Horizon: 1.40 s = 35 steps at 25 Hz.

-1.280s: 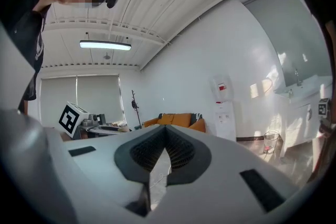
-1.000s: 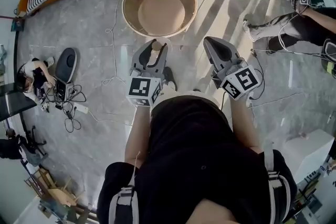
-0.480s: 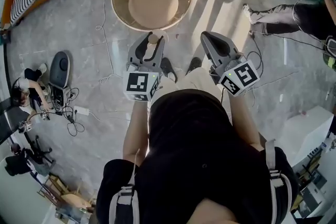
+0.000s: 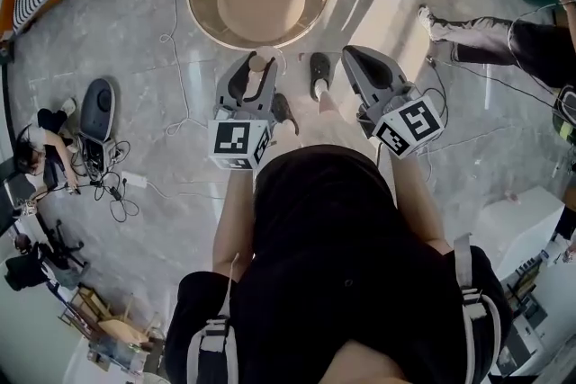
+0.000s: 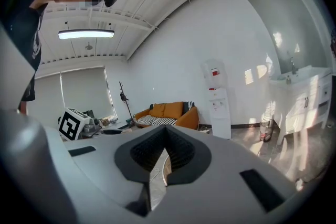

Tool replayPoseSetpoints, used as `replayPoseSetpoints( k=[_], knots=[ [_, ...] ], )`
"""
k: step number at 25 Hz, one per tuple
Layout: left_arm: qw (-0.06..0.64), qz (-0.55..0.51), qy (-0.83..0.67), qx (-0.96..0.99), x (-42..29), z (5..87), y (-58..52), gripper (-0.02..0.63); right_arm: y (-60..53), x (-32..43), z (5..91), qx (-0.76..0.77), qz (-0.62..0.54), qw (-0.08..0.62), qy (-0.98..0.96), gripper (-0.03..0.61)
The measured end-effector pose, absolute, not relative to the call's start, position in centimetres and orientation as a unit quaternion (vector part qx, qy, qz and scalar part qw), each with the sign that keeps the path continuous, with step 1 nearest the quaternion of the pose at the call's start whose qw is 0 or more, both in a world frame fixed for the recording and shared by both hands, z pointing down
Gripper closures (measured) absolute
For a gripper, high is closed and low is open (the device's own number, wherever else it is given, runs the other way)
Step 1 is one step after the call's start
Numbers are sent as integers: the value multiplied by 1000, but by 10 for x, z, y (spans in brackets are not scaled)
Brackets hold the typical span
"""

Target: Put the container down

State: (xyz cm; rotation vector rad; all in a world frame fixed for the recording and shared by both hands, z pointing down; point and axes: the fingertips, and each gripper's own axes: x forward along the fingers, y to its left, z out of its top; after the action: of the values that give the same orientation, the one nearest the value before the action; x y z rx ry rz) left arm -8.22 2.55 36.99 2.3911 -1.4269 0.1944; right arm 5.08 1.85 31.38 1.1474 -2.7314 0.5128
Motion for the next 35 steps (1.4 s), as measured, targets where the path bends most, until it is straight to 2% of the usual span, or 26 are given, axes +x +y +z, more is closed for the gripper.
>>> replayPoseSetpoints(
  k=[10,19,28,35],
  knots=[
    [175,69,-574,797,-61,380,-24,471,-57,63,320,296,169,81,-937,578],
    [191,64,-617,761,-38,422,-61,471,-116,74,370,217,208,116,-947,578],
    [194,100,-628,747,-39,484,-68,471,-121,61,431,161,223,156,-948,578],
    [232,105,-635,729,-45,523,-86,471,-128,42,470,141,227,177,-947,578]
  ],
)
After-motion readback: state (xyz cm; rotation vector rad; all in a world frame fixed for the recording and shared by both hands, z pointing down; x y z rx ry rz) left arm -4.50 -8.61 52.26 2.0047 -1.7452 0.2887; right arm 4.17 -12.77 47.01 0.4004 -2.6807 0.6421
